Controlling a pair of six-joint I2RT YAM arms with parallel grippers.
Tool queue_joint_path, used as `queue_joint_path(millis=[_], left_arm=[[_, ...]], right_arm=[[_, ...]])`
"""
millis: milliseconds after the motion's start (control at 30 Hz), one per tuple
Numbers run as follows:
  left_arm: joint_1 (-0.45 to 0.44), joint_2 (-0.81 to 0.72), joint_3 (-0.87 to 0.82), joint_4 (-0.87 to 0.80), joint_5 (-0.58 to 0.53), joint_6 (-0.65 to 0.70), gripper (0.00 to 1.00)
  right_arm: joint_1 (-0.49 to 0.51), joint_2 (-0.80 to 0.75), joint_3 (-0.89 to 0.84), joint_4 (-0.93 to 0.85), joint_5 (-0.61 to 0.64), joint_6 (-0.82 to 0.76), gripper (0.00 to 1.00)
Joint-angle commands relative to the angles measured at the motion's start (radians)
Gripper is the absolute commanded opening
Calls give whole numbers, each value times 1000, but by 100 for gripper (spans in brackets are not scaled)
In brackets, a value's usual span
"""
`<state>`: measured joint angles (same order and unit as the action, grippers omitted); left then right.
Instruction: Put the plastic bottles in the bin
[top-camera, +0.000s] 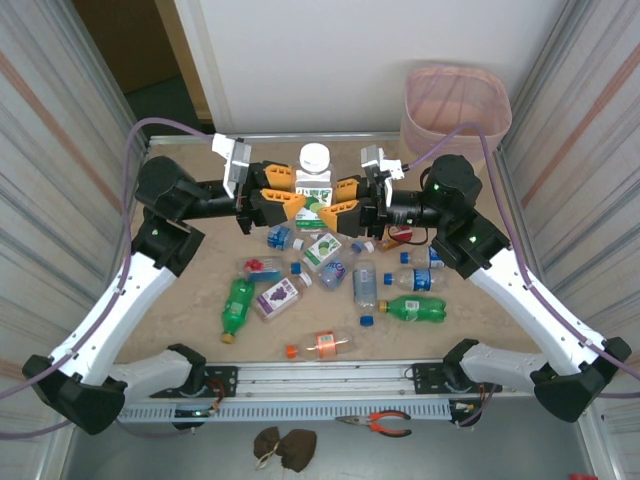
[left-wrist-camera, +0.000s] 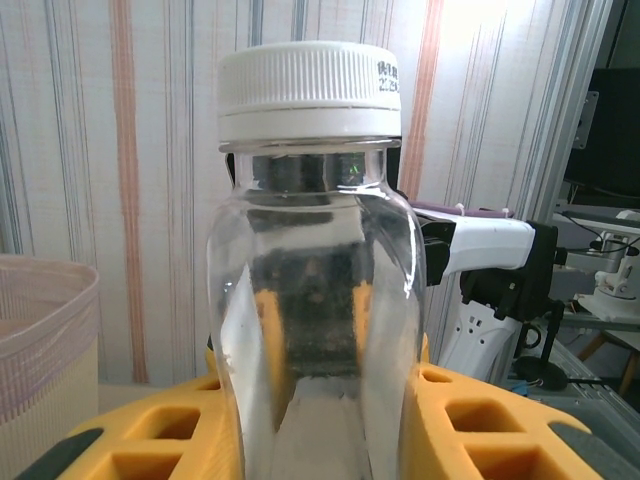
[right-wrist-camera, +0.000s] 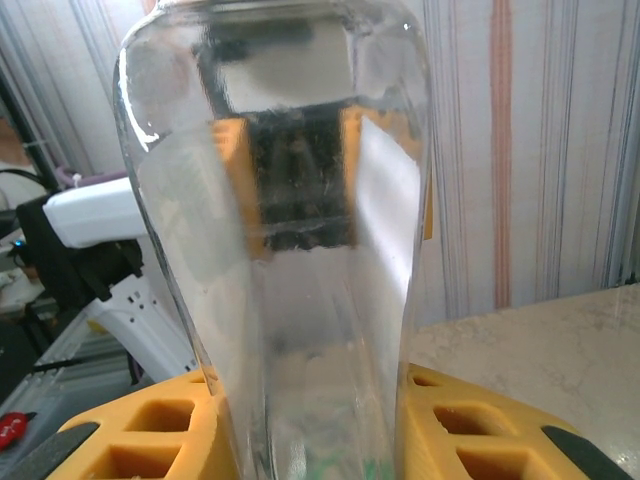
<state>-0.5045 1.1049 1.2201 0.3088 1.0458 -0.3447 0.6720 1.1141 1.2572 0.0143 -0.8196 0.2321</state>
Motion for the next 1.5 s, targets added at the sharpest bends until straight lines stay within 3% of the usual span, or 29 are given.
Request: queue_joint_path(millis=[0, 33, 133, 267, 400, 600, 800, 933, 1133, 1467], left_arm=[[-7, -25, 8, 11, -26, 40, 50], [-6, -33, 8, -15, -49, 56, 59], [-6, -68, -7, -86, -137, 107, 69], [-5, -128, -33, -209, -288, 183, 74], [16, -186, -82, -281, -409, 197, 75], [122, -262, -169, -264, -414, 97, 76], [149, -299, -235, -249, -415, 57, 76], [148, -286, -274, -222, -393, 16, 75], [149, -281, -346, -162, -389, -36, 74], [149, -269, -420, -137, -404, -66, 73]], right_arm=[[14, -37, 31, 11, 19, 28, 22], [14, -41, 30, 2, 34, 21, 23], [0, -45, 47, -59, 98, -4, 25], [-72, -42, 81, -156, 196, -5, 26], [-221, -23, 126, -234, 268, 26, 24], [-512, 72, 232, -343, 385, 70, 21], [-681, 257, 364, -364, 437, 120, 7], [-722, 431, 520, -446, 480, 125, 2], [-733, 710, 850, -712, 534, 121, 0], [-734, 1075, 1244, -942, 458, 56, 0]])
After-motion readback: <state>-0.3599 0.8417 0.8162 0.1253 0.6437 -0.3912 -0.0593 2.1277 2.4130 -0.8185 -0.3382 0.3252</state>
